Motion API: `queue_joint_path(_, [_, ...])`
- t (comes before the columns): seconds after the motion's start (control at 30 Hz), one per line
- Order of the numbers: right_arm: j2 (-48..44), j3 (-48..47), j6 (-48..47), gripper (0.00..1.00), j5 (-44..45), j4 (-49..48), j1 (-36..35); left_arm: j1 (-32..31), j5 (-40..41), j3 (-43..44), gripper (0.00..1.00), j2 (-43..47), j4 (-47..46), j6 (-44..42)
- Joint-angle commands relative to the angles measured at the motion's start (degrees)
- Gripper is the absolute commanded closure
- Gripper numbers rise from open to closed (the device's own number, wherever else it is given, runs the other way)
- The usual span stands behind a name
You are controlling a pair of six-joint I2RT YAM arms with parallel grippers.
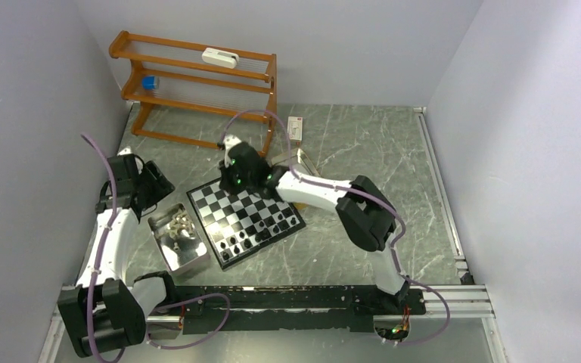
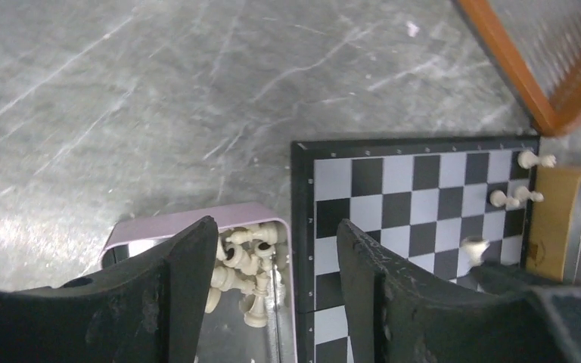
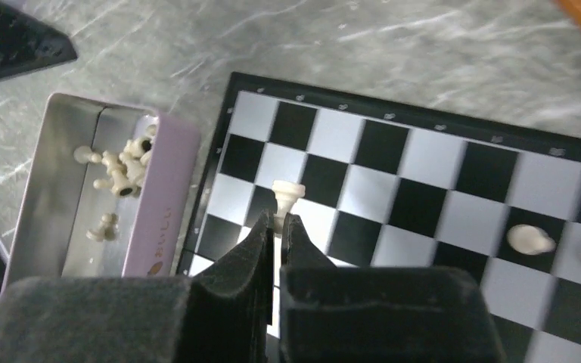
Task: Set up the chess pieces on the board
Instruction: Pick up the chess piece from the chessboard, then place the chess piece on the chessboard.
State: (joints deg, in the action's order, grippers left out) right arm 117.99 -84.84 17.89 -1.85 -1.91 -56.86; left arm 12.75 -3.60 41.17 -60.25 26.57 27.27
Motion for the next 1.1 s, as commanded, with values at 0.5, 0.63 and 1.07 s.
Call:
queue_joint_path(0.5, [17.9,-46.2,-16.3,1.00,-2.2,61.1,6.4,-4.8,-2.2,-1.1,0.03,12.7,-6.2,-7.0])
queue_joint_path(0.63, [21.9,-51.9,-17.4,1.00,0.7,65.4,6.4,-4.8,-2.7,-1.1,0.03,12.0,-6.3,-6.7])
queue_joint_path(1.07, [24.3,-51.3,-20.3,0.95,4.9,61.8,7.0,-4.9,-1.4,-0.8,0.03,12.8,-5.7,-6.6])
